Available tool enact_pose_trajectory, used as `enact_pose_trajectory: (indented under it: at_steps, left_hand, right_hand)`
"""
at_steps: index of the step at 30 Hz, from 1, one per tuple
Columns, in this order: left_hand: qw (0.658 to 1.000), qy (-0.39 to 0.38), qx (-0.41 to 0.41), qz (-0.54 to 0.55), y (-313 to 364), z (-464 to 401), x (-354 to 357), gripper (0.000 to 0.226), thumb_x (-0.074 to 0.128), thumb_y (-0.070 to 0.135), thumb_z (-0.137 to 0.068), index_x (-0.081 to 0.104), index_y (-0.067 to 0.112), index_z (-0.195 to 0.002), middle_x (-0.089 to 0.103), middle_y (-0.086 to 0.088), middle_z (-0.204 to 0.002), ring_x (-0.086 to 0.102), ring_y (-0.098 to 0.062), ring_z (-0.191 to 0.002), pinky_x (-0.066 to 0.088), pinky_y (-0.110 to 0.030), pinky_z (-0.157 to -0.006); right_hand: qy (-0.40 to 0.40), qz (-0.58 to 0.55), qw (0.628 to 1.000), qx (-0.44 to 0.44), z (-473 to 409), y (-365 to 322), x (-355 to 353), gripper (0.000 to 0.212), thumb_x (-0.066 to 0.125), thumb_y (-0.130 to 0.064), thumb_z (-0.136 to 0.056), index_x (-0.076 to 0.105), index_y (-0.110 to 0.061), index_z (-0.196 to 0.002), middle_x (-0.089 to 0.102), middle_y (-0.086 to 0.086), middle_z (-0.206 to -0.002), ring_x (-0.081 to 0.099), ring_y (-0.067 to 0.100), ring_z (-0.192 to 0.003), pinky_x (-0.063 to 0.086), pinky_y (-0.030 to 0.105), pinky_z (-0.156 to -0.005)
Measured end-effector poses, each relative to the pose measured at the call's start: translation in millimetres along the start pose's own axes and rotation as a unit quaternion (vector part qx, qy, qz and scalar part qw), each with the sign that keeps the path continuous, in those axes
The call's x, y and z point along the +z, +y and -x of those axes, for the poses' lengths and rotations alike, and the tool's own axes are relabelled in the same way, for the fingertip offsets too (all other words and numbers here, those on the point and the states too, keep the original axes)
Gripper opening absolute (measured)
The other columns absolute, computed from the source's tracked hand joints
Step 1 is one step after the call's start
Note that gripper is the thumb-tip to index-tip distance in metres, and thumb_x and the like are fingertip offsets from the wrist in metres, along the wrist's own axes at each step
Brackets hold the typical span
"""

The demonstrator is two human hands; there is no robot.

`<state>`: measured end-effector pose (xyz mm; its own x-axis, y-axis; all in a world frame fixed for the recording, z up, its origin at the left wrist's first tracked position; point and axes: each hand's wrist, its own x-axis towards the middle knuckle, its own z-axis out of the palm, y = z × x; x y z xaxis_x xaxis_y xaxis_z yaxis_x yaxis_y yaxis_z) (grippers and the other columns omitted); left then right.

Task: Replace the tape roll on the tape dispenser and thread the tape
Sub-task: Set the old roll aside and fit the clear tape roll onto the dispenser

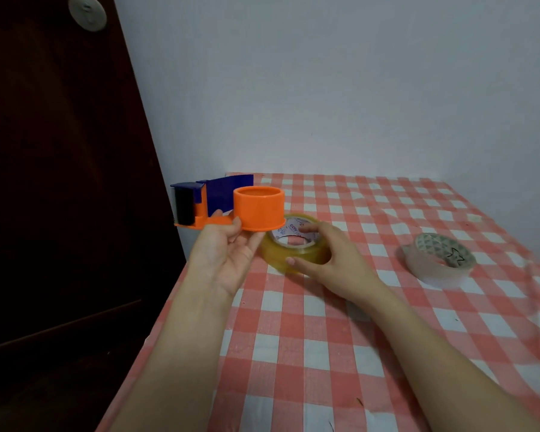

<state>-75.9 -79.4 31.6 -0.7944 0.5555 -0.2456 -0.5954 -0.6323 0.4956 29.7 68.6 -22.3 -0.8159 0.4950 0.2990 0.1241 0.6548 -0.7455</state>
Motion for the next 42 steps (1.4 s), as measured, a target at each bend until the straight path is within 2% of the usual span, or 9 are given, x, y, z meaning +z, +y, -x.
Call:
enact_pose_trajectory:
  at_steps: [4,8,13,17,23,29,37,39,42]
  left_hand:
    - [1.0,0.002,0.019,-0.008,2,-5,-2,0.053,0.039,-0.014,-0.101,0.041,0.016,-0.145,0.057,-0.017,-0.111,0.06,-0.041,-0.124,0.053,-0.057,-0.088]
    - [0.999,0.007,0.033,-0.032,3,-7,-4,0.042,0.039,-0.015,-0.101,0.043,0.018,-0.127,0.057,-0.016,-0.112,0.059,-0.039,-0.12,0.053,-0.058,-0.089]
    - [0.998,0.02,0.045,-0.041,2,-9,-5,0.059,0.04,-0.016,-0.1,0.039,0.019,-0.147,0.051,-0.019,-0.136,0.055,-0.042,-0.131,0.055,-0.058,-0.087]
    - [0.998,0.022,0.048,-0.032,5,-12,-8,0.063,0.04,-0.016,-0.099,0.038,0.02,-0.15,0.051,-0.019,-0.138,0.06,-0.041,-0.121,0.057,-0.058,-0.086]
    - [0.997,0.032,0.053,-0.037,7,-9,-8,0.047,0.041,-0.016,-0.099,0.043,0.021,-0.129,0.053,-0.018,-0.135,0.059,-0.04,-0.127,0.057,-0.056,-0.083]
    - [0.997,0.039,0.06,-0.044,8,-8,-9,0.053,0.043,-0.015,-0.099,0.044,0.021,-0.137,0.052,-0.018,-0.143,0.058,-0.04,-0.127,0.056,-0.058,-0.092]
    - [0.996,0.034,0.051,-0.064,5,-6,-8,0.054,0.044,-0.013,-0.099,0.043,0.022,-0.14,0.051,-0.016,-0.139,0.056,-0.042,-0.131,0.058,-0.055,-0.083]
    - [0.996,0.031,0.045,-0.066,3,-5,-7,0.056,0.044,-0.013,-0.099,0.042,0.021,-0.143,0.052,-0.016,-0.138,0.056,-0.041,-0.129,0.058,-0.054,-0.081]
    - [0.996,0.016,0.038,-0.082,-2,-2,-4,0.058,0.044,-0.012,-0.1,0.039,0.019,-0.149,0.057,-0.013,-0.124,0.062,-0.036,-0.115,0.059,-0.05,-0.075]
  right_hand:
    - [0.001,0.018,1.0,-0.014,-2,3,1,0.049,0.078,-0.038,-0.079,0.057,-0.026,-0.122,0.05,-0.004,-0.135,0.049,0.005,-0.112,0.04,0.009,-0.085]
    - [0.009,0.019,1.0,-0.018,-3,4,3,0.042,0.079,-0.036,-0.077,0.059,-0.027,-0.113,0.051,-0.003,-0.13,0.049,0.009,-0.111,0.04,0.013,-0.085]
    - [0.031,0.017,0.999,-0.025,-4,6,4,0.033,0.081,-0.033,-0.074,0.058,-0.023,-0.096,0.057,-0.002,-0.116,0.05,0.01,-0.105,0.039,0.007,-0.074]
    - [0.045,0.004,0.999,-0.03,-3,8,5,0.033,0.083,-0.029,-0.072,0.053,-0.027,-0.086,0.059,0.001,-0.114,0.051,0.01,-0.102,0.035,0.0,-0.073]
    - [0.078,-0.022,0.996,-0.035,-1,8,3,0.032,0.081,-0.033,-0.074,0.055,-0.027,-0.09,0.058,-0.001,-0.115,0.053,0.016,-0.113,0.044,0.018,-0.081]
    - [0.12,-0.122,0.985,0.005,4,1,-6,0.03,0.08,-0.039,-0.073,0.058,-0.03,-0.09,0.063,-0.007,-0.116,0.059,0.015,-0.112,0.056,0.045,-0.087]
    - [0.167,-0.248,0.951,0.082,9,-13,-27,0.026,0.078,-0.03,-0.081,0.06,-0.018,-0.095,0.067,-0.006,-0.104,0.068,-0.001,-0.081,0.047,0.01,-0.054]
    - [0.178,-0.275,0.94,0.095,10,-16,-32,0.026,0.076,-0.033,-0.082,0.061,-0.018,-0.096,0.067,-0.006,-0.101,0.067,-0.006,-0.081,0.051,0.011,-0.06]
    - [0.189,-0.339,0.913,0.13,10,-17,-36,0.03,0.074,-0.04,-0.083,0.061,-0.017,-0.099,0.071,0.003,-0.109,0.071,0.019,-0.1,0.058,0.034,-0.087]
